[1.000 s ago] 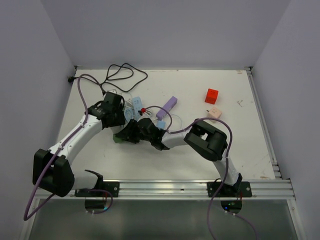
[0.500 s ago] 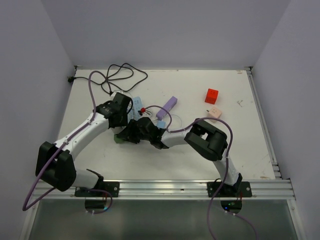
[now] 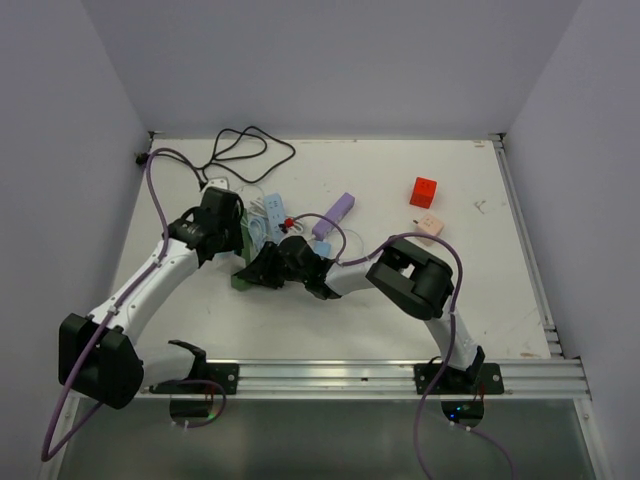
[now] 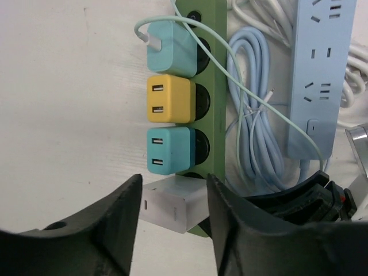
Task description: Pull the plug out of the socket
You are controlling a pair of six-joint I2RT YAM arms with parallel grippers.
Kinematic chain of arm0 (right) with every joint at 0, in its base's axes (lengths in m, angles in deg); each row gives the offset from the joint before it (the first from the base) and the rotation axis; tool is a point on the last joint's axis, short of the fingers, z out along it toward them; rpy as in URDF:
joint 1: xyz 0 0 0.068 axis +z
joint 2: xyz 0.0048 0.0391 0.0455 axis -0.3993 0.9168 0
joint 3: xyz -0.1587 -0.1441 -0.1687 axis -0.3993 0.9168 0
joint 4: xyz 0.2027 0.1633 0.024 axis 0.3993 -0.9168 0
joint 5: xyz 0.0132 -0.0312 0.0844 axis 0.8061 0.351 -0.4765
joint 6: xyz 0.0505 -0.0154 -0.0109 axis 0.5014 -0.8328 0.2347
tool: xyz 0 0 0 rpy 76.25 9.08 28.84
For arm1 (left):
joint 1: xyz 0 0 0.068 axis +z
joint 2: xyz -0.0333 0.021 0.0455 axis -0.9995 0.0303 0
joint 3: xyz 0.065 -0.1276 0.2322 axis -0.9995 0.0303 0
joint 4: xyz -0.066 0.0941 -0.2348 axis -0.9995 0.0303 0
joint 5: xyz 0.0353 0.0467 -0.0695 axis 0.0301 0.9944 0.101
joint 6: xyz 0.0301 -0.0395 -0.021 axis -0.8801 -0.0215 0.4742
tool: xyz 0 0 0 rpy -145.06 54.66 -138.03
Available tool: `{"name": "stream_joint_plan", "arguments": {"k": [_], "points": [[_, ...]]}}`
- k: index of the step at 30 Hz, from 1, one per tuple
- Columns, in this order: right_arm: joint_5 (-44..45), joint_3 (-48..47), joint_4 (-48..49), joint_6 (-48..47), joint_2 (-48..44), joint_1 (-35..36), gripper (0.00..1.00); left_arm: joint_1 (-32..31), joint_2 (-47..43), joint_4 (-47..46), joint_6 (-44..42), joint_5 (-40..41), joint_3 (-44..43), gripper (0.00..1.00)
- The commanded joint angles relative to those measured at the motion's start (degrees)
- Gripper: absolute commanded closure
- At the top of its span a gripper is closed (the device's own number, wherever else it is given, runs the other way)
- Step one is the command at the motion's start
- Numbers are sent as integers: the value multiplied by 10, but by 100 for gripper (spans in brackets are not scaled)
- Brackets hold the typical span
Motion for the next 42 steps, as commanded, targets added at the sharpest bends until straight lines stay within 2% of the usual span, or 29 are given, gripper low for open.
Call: {"name": "stream_joint_plan", "arguments": {"k": [1, 5, 8, 11, 15, 23, 36, 40, 42], "points": [[-12, 0, 7, -9, 8, -5, 76, 7, -3, -33, 3, -32, 8, 44], [-17, -1, 11, -7, 11, -6, 76, 12, -10, -29, 3, -51, 17, 29], [-24, -5, 10, -7, 12, -7, 76, 18, -22, -24, 1, -57, 31, 24], [-33, -2, 20, -3, 13, -9, 76, 23, -38, -25, 3, -61, 53, 22], [-48, 7, 44, 4, 11, -16, 76, 35, -59, -47, 10, -105, 84, 20], [-74, 4, 38, -14, 11, -23, 77, 58, -50, -98, 21, -176, 121, 19], [-101, 4, 77, 11, 31, -30, 77, 61, -56, -106, 32, -202, 129, 25], [-105, 4, 81, 8, 32, -30, 77, 61, -50, -116, 35, -206, 146, 27], [-103, 6, 77, 5, 30, -30, 77, 61, -43, -118, 38, -209, 145, 35]]}}
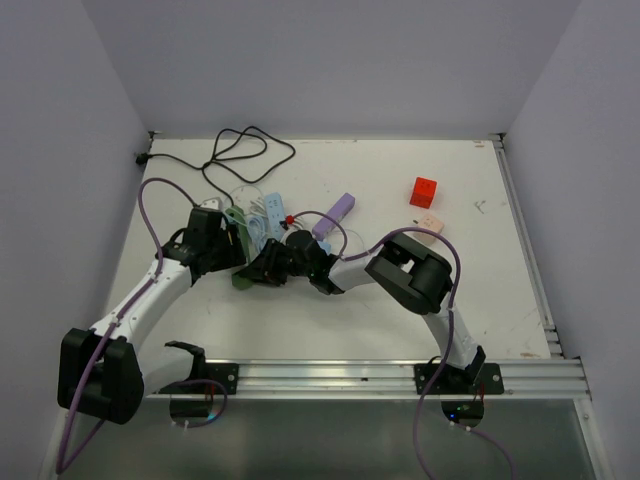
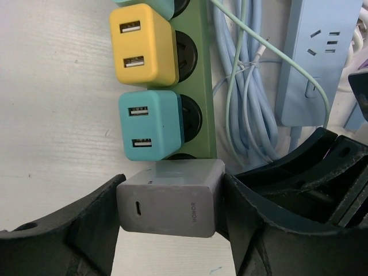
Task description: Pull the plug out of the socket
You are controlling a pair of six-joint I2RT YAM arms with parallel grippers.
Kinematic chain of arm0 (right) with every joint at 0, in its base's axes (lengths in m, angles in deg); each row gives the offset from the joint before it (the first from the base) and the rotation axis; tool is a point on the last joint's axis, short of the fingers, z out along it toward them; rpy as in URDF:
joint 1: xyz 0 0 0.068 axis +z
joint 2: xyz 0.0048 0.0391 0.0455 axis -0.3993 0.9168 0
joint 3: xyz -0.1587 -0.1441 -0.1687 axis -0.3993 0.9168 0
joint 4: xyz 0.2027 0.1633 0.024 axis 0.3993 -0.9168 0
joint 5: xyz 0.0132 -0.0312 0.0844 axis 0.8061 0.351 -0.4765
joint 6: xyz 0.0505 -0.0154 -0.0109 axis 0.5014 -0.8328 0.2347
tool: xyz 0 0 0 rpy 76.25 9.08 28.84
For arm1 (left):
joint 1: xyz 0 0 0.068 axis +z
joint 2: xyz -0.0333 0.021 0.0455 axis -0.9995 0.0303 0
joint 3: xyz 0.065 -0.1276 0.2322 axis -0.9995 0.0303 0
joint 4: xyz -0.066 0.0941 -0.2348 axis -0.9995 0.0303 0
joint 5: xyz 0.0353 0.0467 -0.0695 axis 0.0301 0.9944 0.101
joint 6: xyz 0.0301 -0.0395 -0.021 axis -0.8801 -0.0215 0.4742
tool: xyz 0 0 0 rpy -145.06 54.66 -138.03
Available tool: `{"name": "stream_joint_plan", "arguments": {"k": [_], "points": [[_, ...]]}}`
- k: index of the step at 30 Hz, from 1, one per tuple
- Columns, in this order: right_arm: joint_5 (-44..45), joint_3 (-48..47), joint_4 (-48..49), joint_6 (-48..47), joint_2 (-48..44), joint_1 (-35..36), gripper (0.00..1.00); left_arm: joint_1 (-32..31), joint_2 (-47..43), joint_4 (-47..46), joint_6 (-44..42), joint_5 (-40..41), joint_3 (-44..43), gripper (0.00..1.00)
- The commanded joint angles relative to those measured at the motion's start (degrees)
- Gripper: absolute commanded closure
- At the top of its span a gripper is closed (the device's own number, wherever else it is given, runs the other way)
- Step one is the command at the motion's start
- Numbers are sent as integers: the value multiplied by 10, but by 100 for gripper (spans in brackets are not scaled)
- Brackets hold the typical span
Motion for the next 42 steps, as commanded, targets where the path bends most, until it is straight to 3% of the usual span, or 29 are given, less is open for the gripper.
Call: {"name": "stream_joint_plan", "arguments": {"k": [1, 6, 8, 10, 12, 13, 14, 18, 25, 34, 42], "points": [[-11, 3, 31, -5, 14, -2, 77, -1, 4, -31, 21, -47, 8, 38], [-13, 2, 32, -6, 13, -2, 74, -1, 4, -38, 29, -65, 8, 52], [-12, 2, 27, -9, 9, -2, 71, -1, 3, -37, 29, -65, 6, 65], [-10, 0, 16, -18, 2, -2, 59, -1, 0, -31, 27, -55, 4, 79], [-8, 0, 0, -31, -5, -2, 53, -1, -2, -23, 25, -34, 1, 88], [-7, 1, -4, -34, -6, -2, 49, -1, -3, -21, 27, -30, 0, 98], [-7, 2, -7, -36, -11, -2, 42, -1, -6, -20, 28, -27, 0, 100], [-14, 3, -12, -38, -14, -2, 36, -1, -13, -26, 39, -31, 1, 100], [-1, 0, -81, -57, -22, 4, 37, 1, -17, -27, 51, -29, -13, 100], [22, 0, -138, -88, -33, 5, 51, 12, -22, -18, 50, -21, -40, 100], [35, -4, -183, -108, -46, 6, 73, 19, -34, -14, 35, -14, -48, 100]]}}
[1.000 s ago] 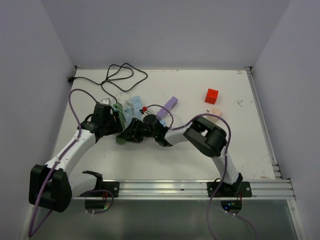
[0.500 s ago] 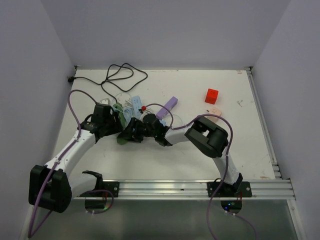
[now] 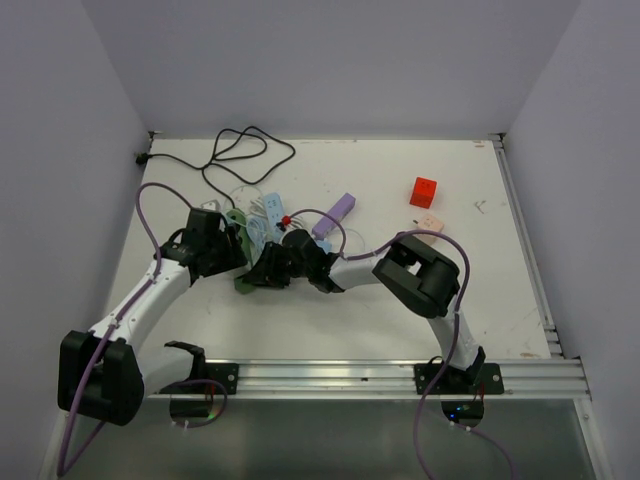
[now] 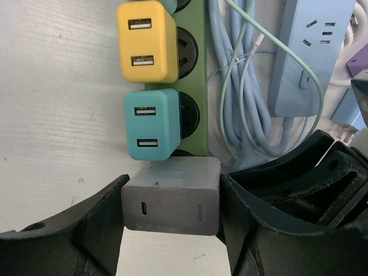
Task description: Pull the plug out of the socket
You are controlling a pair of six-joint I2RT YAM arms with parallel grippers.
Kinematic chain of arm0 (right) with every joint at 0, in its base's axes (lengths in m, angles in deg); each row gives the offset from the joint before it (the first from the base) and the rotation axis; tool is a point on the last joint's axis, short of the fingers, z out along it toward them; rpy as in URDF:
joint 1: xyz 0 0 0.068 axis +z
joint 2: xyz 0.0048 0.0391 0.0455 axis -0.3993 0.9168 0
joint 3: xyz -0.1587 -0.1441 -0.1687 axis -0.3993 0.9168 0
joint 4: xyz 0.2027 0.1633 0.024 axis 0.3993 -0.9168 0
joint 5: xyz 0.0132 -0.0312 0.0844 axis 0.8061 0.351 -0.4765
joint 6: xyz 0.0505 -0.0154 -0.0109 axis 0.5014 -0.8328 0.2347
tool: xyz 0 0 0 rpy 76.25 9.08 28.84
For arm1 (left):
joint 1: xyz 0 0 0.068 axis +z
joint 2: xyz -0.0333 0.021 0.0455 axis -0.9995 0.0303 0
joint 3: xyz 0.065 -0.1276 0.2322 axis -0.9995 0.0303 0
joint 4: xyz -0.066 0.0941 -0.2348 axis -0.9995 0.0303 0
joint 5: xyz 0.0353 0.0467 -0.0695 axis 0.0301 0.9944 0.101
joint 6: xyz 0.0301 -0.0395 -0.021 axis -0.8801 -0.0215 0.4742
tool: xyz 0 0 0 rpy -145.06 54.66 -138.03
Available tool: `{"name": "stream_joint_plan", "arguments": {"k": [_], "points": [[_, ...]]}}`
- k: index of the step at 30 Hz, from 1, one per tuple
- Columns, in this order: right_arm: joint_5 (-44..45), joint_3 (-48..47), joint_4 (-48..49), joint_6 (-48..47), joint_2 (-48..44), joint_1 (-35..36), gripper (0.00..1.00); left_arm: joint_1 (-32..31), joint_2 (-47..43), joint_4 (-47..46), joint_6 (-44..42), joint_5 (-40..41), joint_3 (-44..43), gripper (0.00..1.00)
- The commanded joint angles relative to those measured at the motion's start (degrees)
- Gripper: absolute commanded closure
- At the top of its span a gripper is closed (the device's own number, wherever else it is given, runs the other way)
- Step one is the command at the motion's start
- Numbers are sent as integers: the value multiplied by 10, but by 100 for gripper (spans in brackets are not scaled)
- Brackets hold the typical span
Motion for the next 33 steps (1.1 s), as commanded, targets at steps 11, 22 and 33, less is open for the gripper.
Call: {"name": "stream_joint_plan", "arguments": {"k": [11, 22, 33], "points": [[5, -8, -87, -9, -3, -7, 78, 10, -70, -15, -44, 19, -54, 100], [-31, 22, -35, 24, 9, -29, 78, 10, -98, -3, -38, 39, -36, 100], [-58, 30, -30, 21, 18, -42, 79, 19, -112, 10, -45, 62, -41, 100]]}}
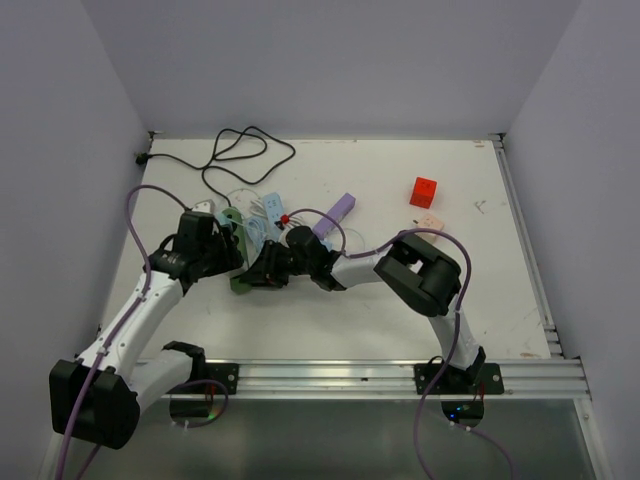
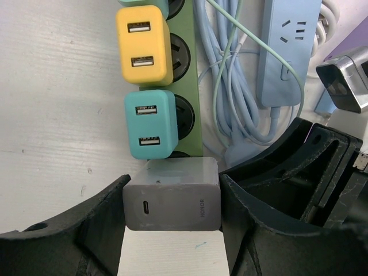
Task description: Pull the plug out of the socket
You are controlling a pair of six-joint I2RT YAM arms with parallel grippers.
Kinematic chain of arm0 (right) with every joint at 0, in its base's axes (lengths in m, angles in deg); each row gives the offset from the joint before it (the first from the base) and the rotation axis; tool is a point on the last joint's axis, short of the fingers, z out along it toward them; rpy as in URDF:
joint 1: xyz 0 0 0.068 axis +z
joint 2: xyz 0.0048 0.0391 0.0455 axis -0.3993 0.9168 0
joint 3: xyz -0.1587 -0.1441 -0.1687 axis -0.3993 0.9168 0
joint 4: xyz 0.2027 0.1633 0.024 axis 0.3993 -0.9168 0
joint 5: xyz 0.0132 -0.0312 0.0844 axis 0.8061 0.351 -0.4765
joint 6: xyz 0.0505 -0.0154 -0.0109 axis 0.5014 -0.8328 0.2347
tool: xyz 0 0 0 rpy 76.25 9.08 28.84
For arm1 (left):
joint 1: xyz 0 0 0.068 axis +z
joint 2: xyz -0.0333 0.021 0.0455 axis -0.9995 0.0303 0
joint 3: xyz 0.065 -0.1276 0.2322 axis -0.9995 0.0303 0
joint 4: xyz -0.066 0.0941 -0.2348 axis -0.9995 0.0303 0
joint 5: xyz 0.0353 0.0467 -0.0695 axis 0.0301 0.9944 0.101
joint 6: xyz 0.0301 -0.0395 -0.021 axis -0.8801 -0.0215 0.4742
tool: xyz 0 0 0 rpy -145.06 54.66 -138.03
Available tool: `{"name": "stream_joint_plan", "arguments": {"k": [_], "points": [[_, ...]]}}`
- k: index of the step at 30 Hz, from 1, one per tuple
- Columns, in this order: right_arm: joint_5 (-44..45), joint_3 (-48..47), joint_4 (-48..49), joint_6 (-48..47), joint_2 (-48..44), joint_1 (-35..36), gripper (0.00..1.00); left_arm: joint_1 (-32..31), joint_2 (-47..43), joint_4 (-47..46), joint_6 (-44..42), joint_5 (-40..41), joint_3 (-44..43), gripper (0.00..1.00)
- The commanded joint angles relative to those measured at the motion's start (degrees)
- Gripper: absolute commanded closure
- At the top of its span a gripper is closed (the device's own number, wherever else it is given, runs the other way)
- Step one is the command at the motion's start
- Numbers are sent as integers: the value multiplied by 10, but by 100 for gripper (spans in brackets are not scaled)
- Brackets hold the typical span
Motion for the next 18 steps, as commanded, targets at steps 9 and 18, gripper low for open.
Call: {"name": "stream_joint_plan", "arguments": {"k": [9, 18], "points": [[37, 31, -116, -65, 6, -36, 79, 43, -37, -22, -50, 54, -37, 100], [85, -17, -238, -130, 0, -26, 79, 43, 12, -14, -76, 53, -89, 100]]}}
